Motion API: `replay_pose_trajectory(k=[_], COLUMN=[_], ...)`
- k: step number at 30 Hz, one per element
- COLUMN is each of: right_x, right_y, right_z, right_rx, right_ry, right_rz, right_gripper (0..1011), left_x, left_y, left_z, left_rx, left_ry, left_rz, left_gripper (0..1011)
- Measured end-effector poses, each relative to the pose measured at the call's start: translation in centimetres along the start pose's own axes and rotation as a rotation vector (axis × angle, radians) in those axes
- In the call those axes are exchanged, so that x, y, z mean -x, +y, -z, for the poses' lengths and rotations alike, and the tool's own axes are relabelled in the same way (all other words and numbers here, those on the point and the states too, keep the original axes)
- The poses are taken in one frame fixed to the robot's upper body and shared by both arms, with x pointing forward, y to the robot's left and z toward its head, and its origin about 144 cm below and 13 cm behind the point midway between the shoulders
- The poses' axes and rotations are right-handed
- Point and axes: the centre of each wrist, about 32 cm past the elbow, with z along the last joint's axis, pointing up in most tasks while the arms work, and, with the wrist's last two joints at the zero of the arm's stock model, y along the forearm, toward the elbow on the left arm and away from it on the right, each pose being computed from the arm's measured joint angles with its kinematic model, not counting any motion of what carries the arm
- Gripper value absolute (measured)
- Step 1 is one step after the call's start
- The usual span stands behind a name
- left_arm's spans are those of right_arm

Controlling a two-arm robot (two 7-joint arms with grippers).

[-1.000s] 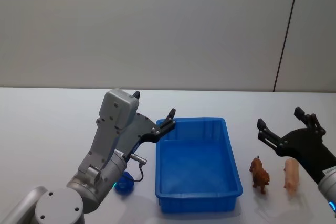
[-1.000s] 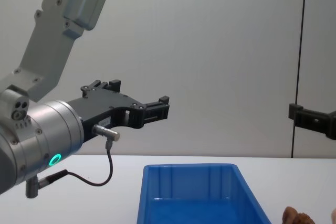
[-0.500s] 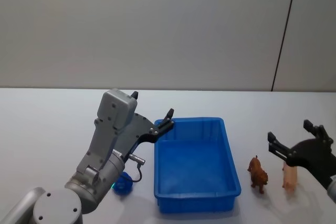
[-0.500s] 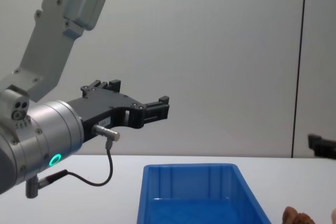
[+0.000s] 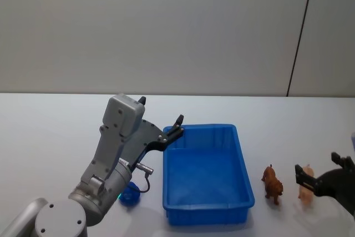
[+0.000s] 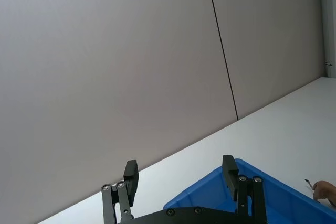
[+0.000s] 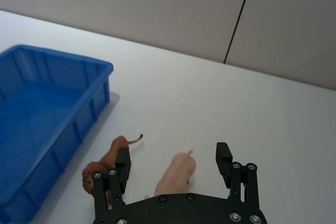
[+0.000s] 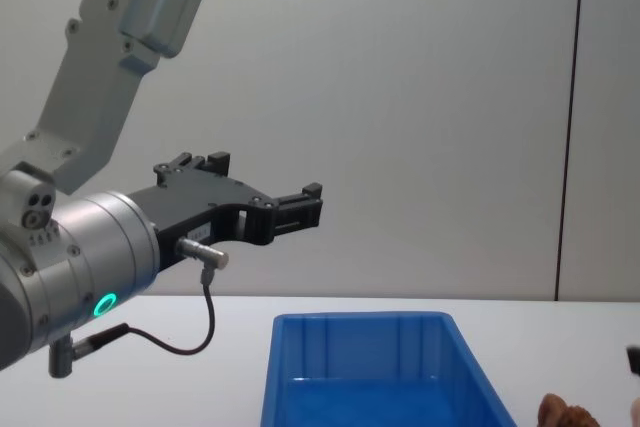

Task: Pick up the two dolls from the table and place them into the box.

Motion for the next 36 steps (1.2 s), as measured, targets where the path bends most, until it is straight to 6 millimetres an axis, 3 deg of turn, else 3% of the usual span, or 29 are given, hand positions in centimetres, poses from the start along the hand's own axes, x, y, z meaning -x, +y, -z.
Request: replay_pose_trajectory(k=[18, 36], right_x=[-0.4, -0.2], right_y=[1.2, 2.0], right_z=[1.8, 2.6], right_rx=[0.132, 0.152], right_ry=[0.027, 0.103], right_rz=[0.063, 0.009], right_gripper=[1001, 1001], left_x=[0.0, 0.0], left_y=[0.0, 0.0], left_z=[0.0, 0.0], left_rx=[0.0, 0.0], left_ry=[0.0, 0.0], left_rz=[0.0, 0.0], left_gripper=[1001, 1001])
